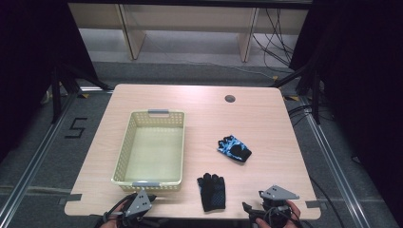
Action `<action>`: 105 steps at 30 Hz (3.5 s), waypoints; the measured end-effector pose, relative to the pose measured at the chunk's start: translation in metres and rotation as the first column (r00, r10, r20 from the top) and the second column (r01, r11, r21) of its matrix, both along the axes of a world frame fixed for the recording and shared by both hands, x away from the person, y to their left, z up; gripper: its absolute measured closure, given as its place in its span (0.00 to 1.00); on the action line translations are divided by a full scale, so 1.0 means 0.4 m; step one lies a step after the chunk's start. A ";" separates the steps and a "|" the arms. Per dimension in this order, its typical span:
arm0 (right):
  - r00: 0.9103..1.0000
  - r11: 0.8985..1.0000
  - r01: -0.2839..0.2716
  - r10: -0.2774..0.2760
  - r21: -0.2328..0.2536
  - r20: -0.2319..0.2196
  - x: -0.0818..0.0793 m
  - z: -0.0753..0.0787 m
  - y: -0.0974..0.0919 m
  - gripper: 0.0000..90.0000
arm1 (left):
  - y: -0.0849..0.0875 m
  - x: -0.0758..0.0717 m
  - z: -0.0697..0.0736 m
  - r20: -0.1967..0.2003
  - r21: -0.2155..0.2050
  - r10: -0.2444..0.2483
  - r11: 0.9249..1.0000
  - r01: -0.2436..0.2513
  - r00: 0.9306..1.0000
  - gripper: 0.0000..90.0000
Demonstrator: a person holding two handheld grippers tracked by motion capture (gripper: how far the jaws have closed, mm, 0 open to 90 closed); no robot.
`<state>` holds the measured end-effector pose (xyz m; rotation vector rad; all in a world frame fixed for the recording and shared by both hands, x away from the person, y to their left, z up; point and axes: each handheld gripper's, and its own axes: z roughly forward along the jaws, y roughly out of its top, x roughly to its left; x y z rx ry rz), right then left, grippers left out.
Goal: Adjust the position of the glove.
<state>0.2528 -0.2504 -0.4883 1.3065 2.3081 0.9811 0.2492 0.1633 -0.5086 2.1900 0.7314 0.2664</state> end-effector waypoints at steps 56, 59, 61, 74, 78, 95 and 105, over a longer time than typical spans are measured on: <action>0.909 0.907 -0.417 0.418 -0.063 -0.003 0.051 -0.029 0.348 1.00 | -0.001 0.002 0.002 0.011 -0.006 -0.015 1.000 0.015 1.000 0.18; 0.906 0.903 -0.423 0.422 -0.071 -0.020 0.048 -0.032 0.334 1.00 | -0.001 0.000 0.002 -0.007 -0.007 -0.002 1.000 0.002 1.000 0.18; 0.904 0.900 -0.428 0.428 -0.077 -0.021 0.043 -0.031 0.319 1.00 | -0.001 0.000 0.001 -0.014 -0.011 -0.002 1.000 0.002 1.000 0.18; 0.946 0.942 -0.325 0.324 -0.084 -0.027 0.036 -0.026 0.183 1.00 | 0.001 0.003 0.003 -0.003 0.005 -0.025 1.000 0.025 1.000 0.18; 0.963 0.961 -0.268 0.266 -0.073 -0.033 0.034 -0.024 0.149 1.00 | -0.002 0.000 0.001 -0.020 -0.010 -0.001 1.000 0.000 1.000 0.18; 0.983 0.981 -0.178 0.175 -0.071 -0.047 0.066 -0.022 0.058 1.00 | -0.008 -0.002 -0.003 -0.028 -0.024 0.001 1.000 -0.001 1.000 0.18; 0.988 0.990 -0.138 0.139 -0.023 0.068 0.085 0.038 0.039 0.86 | -0.013 -0.004 -0.005 -0.039 -0.053 0.015 0.998 -0.017 0.999 0.18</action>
